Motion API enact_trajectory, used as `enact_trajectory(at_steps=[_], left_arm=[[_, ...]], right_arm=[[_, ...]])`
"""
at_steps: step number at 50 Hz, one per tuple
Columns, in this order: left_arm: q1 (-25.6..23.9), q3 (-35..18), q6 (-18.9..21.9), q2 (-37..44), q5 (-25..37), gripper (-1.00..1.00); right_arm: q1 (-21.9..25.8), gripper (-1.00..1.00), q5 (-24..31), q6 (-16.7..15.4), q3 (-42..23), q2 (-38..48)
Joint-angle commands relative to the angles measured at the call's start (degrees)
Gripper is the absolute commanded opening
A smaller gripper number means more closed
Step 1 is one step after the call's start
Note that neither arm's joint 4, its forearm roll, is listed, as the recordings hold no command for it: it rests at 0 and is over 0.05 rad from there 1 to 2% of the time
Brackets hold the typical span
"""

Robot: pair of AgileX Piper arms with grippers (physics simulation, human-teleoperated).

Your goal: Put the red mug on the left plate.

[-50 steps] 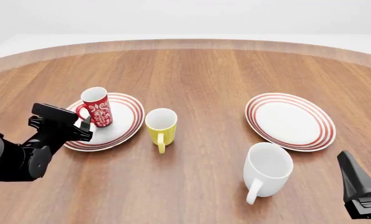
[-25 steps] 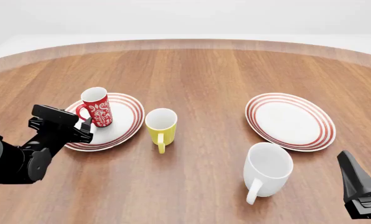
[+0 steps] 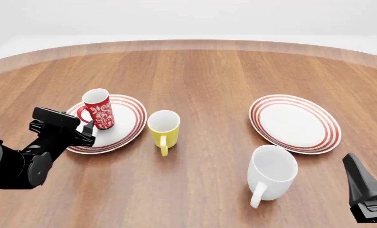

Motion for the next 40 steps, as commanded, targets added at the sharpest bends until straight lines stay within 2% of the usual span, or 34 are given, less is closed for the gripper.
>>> enact_trajectory(at_steps=[1,40], left_arm=[[-0.5,0.1,-0.5,-0.3,0.1,1.00],[-3.2,0.1,-1.8,-0.5,0.6,1.00]], right_arm=[[0.0,1.00,0.0,0.0,0.0,0.0],[0.0,1.00,0.0,0.0,0.0,0.0]])
